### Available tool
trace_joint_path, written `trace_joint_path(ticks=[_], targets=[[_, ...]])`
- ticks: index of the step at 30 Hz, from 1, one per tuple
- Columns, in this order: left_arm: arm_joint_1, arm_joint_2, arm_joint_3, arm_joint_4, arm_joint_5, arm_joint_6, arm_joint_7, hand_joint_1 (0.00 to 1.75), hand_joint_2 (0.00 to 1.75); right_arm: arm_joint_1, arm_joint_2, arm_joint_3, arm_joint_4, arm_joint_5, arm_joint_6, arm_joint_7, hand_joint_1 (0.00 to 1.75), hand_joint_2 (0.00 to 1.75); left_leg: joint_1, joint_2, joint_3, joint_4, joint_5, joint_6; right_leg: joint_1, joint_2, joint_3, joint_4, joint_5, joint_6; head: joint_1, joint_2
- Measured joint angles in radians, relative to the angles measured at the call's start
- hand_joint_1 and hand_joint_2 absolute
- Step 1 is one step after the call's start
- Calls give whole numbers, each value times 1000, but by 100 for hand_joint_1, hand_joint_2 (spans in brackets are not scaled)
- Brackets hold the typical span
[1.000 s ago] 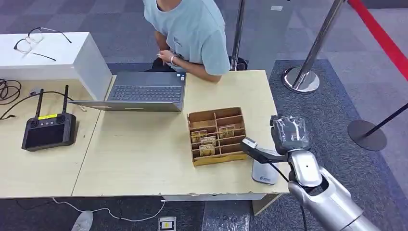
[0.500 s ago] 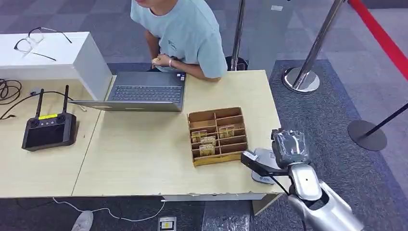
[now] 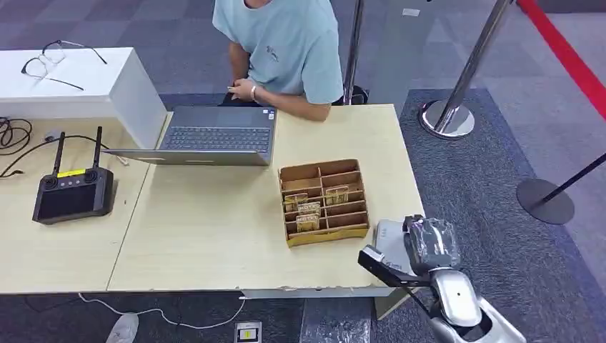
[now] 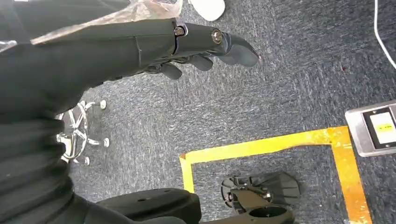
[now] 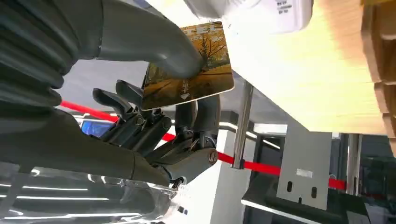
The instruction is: Pass the card to the sensor for recognition and then transmit it.
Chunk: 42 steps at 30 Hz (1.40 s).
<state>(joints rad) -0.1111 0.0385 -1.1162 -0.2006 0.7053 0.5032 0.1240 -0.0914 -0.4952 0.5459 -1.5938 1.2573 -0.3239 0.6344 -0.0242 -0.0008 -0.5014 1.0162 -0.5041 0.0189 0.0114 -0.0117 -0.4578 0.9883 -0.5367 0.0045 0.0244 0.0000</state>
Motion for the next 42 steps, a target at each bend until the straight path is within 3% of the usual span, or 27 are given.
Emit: trace_joint_path(ticks=[6,14,42], targets=[[0,0,0,0,4,3,0,0,175,25,13,6,-22,-20,-16,5,175,175,0,0,0,0,0,0,0,0,0,0,0,0,0,0],[0,0,0,0,4,8,7,0,175,39,30,21,0,-98,-89,0,175,175,0,0,0,0,0,0,0,0,0,0,0,0,0,0],[-1,0,0,0,4,9,6,0,175,39,63,53,64,-151,-109,-18,175,175,0,0,2,0,0,0,0,0,1,0,0,0,0,0]])
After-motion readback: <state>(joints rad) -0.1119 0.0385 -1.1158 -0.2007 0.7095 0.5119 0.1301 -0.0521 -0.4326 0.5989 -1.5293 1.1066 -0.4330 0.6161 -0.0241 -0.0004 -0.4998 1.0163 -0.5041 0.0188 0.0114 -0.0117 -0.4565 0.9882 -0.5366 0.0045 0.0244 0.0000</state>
